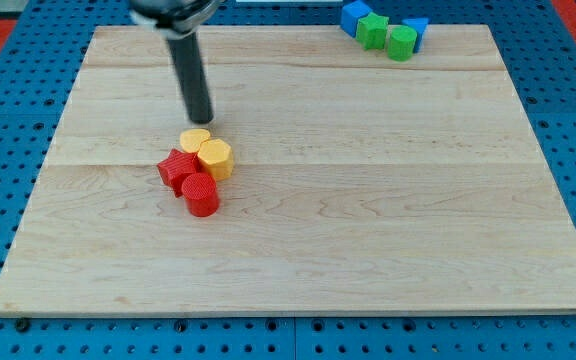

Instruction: Push the green circle into the group of blocks

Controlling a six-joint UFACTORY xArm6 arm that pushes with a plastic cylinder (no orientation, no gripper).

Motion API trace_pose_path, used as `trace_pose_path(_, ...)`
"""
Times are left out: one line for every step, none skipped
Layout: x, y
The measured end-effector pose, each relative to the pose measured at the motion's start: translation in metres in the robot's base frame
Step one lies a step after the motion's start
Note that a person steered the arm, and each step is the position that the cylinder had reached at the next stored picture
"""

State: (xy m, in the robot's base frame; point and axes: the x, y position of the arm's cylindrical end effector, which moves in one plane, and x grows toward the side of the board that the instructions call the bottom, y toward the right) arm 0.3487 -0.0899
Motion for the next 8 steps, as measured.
trace_pose_path(0.013,0.120)
trace_pose_path(0.010,0.255)
trace_pose_path(-0.063,0.354)
trace_pose_path(-0.158,0.388)
trace_pose_path(-0.158,0.381)
trace_pose_path(-0.154,0.319)
trace_pose_path(-0.131,0.258)
trace_pose_path(-0.054,0.228)
